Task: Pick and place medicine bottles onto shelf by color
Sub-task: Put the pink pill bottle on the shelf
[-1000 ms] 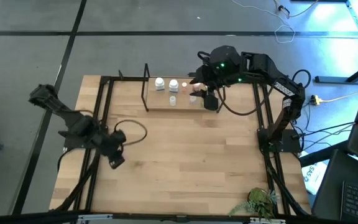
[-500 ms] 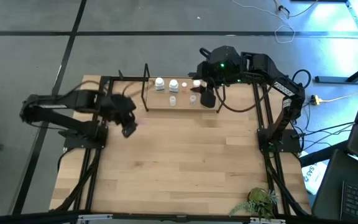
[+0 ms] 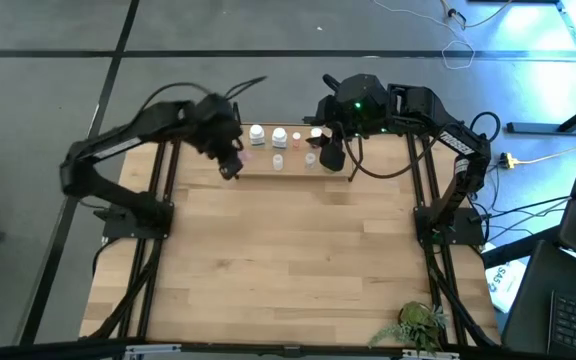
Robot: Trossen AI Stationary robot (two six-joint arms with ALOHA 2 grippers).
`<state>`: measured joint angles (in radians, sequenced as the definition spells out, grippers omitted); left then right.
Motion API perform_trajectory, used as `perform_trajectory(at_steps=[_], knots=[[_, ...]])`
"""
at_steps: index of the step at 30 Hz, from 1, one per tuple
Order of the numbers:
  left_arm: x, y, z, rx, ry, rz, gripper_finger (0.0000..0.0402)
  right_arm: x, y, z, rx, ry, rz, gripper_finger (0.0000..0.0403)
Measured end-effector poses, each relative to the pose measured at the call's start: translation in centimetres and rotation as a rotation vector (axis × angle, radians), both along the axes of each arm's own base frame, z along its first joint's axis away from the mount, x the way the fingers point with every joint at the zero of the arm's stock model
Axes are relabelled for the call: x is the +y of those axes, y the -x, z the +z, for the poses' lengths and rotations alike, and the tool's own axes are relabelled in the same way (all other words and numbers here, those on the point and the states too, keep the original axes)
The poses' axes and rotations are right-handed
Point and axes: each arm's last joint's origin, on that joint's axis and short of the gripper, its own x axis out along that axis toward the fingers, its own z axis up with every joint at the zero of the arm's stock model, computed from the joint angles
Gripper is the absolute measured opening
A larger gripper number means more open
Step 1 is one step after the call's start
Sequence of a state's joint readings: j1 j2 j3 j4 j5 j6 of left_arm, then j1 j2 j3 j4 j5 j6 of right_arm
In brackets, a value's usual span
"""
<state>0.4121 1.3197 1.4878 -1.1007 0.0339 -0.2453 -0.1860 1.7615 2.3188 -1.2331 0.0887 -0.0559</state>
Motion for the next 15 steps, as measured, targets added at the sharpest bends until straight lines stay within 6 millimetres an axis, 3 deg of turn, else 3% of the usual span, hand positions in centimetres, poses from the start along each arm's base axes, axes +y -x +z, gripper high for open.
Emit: perform_trajectory(at_steps=[8,15], knots=[[3.8,-4.0,-1.5,0.226,0.026,-0.064,0.0091,0.0,0.0,0.0,-0.005,-0.002,0.001,0.0213],[6.6,-6.7,-5.4,0.397,0.047,-0.094,0.0091,0.0,0.0,0.0,-0.004,-0.002,0.001,0.0213]])
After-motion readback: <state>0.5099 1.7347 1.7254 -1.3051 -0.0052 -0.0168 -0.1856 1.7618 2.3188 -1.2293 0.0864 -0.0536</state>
